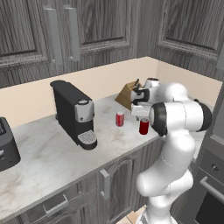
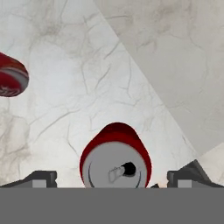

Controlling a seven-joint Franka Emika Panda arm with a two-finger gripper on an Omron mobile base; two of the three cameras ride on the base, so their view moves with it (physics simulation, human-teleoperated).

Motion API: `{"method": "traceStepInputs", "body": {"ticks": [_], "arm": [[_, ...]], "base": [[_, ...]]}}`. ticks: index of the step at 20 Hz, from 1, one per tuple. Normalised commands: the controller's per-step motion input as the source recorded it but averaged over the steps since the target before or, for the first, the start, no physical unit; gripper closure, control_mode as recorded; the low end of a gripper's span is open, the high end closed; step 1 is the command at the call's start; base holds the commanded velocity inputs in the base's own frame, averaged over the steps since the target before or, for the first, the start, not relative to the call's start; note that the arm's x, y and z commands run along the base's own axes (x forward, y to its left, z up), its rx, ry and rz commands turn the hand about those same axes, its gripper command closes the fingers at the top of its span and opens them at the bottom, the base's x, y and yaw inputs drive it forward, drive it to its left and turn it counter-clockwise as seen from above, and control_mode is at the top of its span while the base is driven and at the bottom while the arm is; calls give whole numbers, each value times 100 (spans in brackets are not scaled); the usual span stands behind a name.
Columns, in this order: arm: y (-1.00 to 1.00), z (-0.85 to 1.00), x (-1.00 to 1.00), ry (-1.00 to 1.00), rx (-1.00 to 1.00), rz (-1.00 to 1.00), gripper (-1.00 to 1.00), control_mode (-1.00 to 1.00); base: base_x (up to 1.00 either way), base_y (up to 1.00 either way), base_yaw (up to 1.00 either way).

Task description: Four empty soda cans are scattered around the kitchen. Gather all the cans and cluster them next to the stove for recycling.

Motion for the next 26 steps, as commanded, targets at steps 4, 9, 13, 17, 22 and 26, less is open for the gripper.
{"method": "traceStepInputs", "body": {"ticks": [4, 9, 13, 17, 22, 26], "arm": [[-9, -11, 6, 0, 0, 0, -100, -100], [-3, -12, 0, 0, 0, 0, -100, -100], [0, -19, 3, 0, 0, 0, -100, -100], [0, -16, 1, 0, 0, 0, -100, -100], [1, -25, 2, 0, 0, 0, 100, -100], [-3, -12, 1, 0, 0, 0, 100, -100]], "base": [[0, 0, 0], [0, 0, 0], [0, 0, 0], [0, 0, 0], [0, 0, 0], [0, 0, 0]]}}
